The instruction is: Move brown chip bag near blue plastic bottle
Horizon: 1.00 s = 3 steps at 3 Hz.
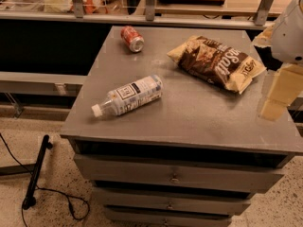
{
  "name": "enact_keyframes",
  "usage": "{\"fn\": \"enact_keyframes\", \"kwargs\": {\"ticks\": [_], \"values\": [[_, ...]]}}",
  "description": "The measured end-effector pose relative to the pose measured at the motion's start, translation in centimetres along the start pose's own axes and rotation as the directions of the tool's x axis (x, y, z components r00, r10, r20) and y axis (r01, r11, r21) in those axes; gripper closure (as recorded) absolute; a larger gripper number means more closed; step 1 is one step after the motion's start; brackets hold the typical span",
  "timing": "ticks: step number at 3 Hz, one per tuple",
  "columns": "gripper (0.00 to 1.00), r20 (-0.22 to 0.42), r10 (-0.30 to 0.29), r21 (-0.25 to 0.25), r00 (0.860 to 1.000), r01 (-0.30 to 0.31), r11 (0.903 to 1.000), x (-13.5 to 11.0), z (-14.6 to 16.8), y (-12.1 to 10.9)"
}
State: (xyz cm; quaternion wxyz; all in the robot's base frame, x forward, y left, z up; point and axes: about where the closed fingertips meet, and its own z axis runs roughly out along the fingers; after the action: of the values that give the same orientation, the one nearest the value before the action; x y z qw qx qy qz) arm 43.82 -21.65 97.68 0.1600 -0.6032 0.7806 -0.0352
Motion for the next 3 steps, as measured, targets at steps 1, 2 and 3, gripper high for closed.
{"fn": "enact_keyframes", "kwargs": {"ticks": [1, 2, 3], "values": [[0.0, 0.0, 0.0, 0.0, 1.0, 0.0, 1.0, 0.0, 0.0, 0.0], [0.0, 0.017, 0.069, 0.036, 0.997, -0.07, 0.9969, 0.9, -0.4, -0.8], [0.0, 0.051, 0.136, 0.085, 0.989, -0.14, 0.9865, 3.9, -1.6, -2.1]]}}
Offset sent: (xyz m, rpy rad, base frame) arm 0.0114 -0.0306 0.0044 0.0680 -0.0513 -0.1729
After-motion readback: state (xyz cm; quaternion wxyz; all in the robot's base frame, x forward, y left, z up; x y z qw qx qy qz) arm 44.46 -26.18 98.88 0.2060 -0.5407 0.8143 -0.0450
